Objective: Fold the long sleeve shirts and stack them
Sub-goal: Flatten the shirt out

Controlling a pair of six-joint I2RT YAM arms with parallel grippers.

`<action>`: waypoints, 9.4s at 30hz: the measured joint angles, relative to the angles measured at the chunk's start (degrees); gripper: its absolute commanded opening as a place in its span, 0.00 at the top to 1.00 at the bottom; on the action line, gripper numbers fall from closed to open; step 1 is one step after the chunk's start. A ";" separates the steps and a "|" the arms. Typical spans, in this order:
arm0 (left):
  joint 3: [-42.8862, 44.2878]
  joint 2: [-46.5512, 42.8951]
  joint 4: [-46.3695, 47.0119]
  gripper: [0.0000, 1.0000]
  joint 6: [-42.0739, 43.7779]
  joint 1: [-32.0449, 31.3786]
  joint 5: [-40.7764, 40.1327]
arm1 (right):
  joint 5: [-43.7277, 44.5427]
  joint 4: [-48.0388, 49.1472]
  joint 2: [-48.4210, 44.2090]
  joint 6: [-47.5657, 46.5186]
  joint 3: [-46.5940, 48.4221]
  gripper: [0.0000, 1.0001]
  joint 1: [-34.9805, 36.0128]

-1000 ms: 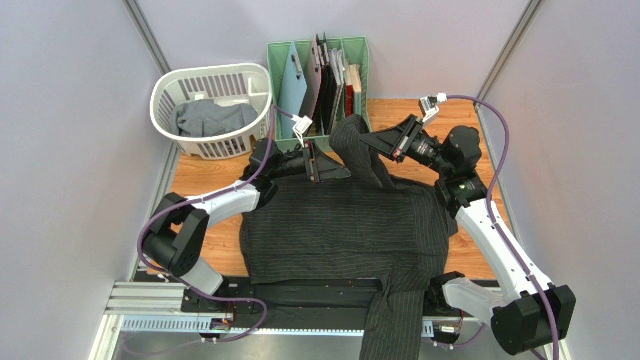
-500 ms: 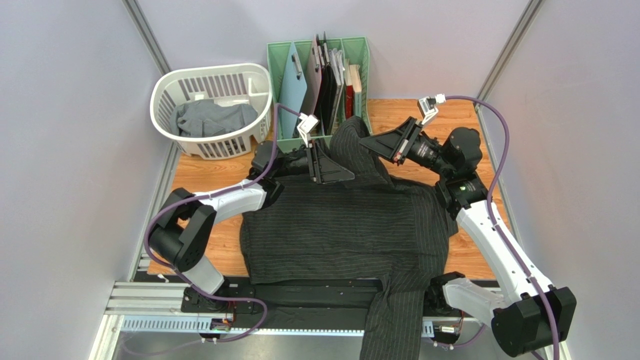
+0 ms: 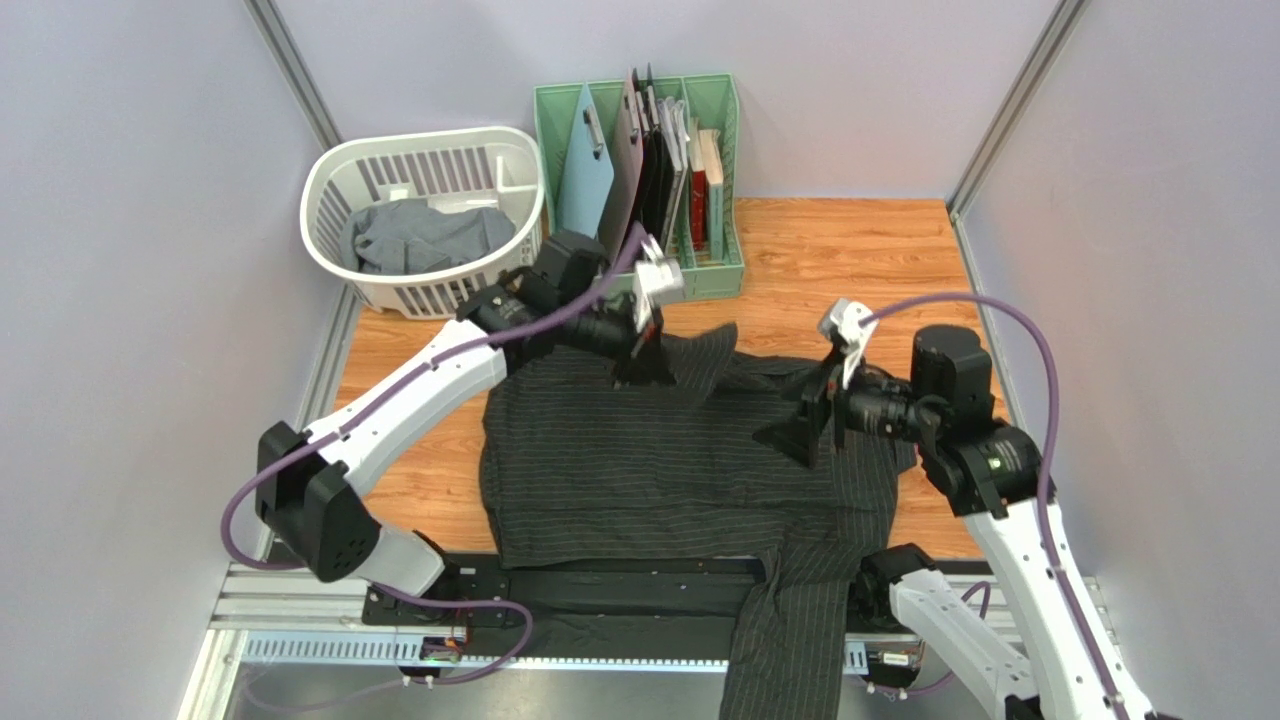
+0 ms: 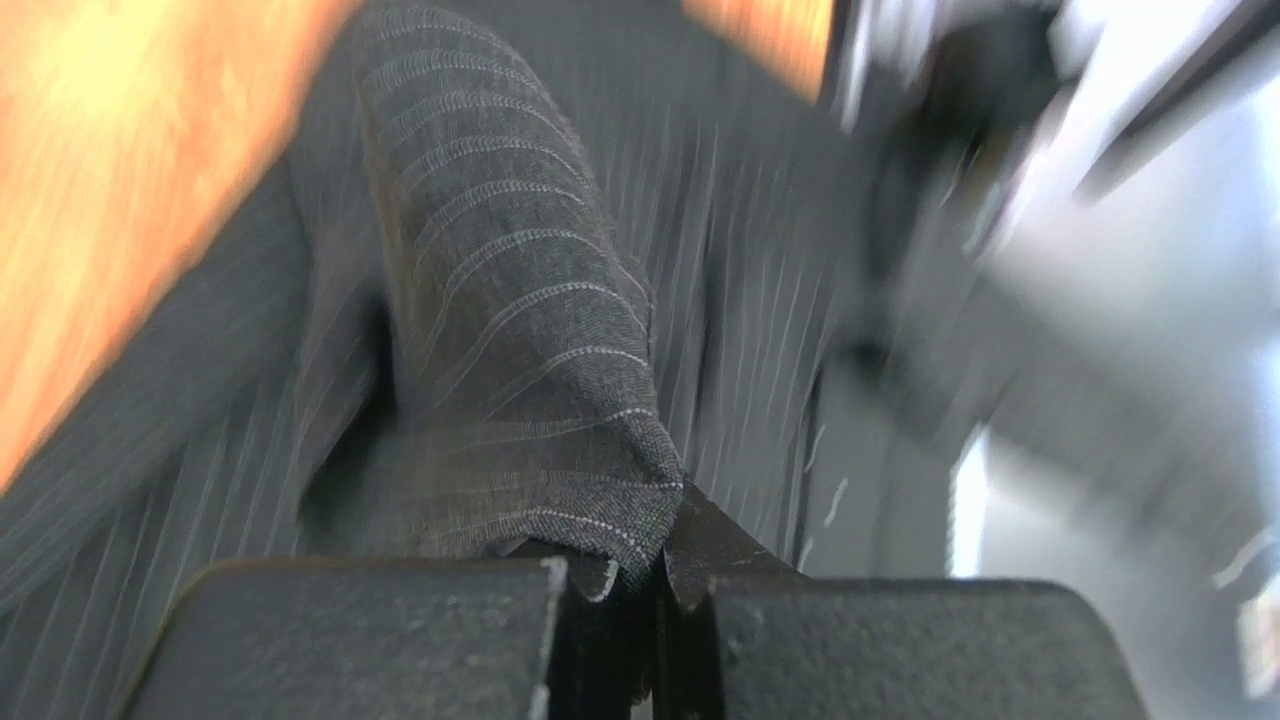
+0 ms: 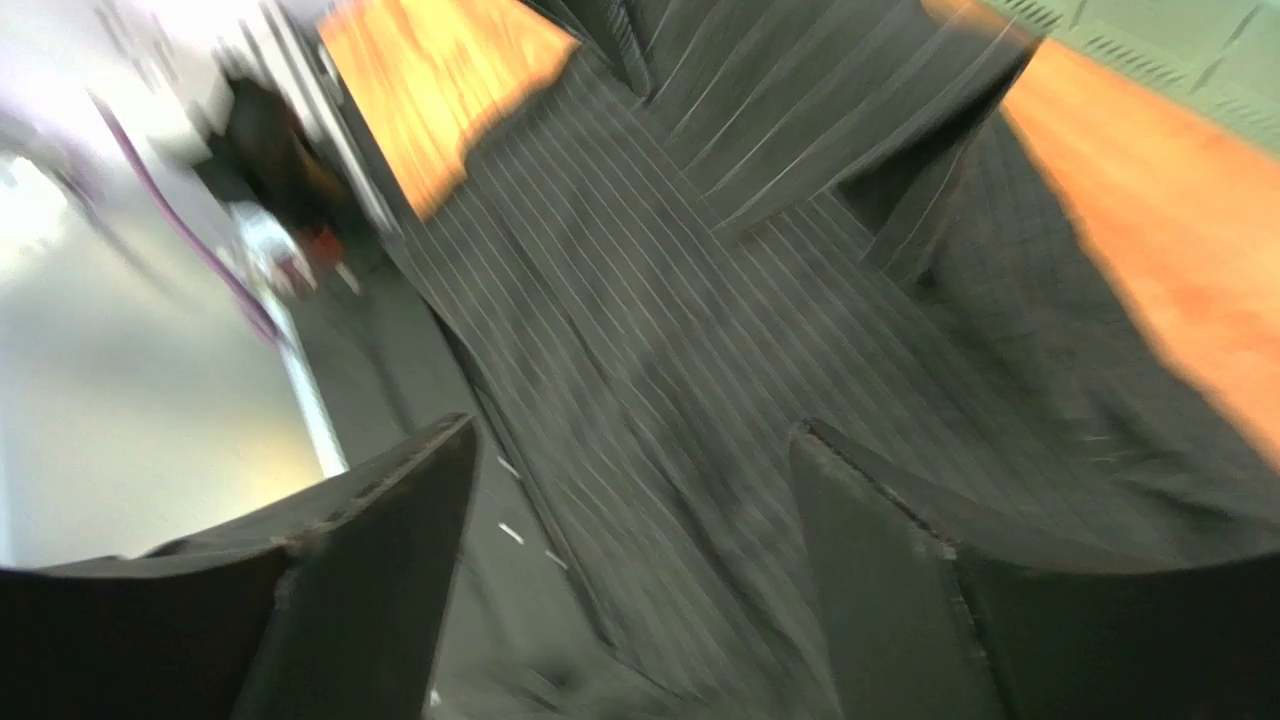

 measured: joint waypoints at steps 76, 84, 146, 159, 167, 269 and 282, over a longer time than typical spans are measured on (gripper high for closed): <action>-29.31 -47.01 -12.55 0.01 13.05 -5.29 -54.51 | 19.78 -19.02 12.57 -47.08 -16.76 0.15 20.72; -17.35 -35.06 -14.99 0.03 2.82 7.41 -41.33 | 12.81 -8.52 27.71 -31.98 1.27 0.16 20.74; -9.73 -22.38 -17.09 0.04 -7.48 22.97 -11.15 | 2.38 6.71 52.68 -0.33 29.94 0.33 13.16; -10.88 -22.75 -17.03 0.03 -8.00 22.99 -10.01 | 9.94 -1.38 67.84 -0.76 23.52 0.39 13.86; -11.54 -22.67 -16.94 0.03 -8.00 22.99 -9.94 | 9.60 -0.66 70.55 -0.11 22.86 0.42 13.90; -23.28 -14.10 13.66 1.00 -79.08 13.16 -3.39 | 53.81 43.80 16.13 -40.35 -12.59 0.43 48.15; -0.17 -10.38 1.51 1.00 -34.86 10.34 5.79 | 29.90 11.06 8.07 -25.20 2.43 0.00 28.37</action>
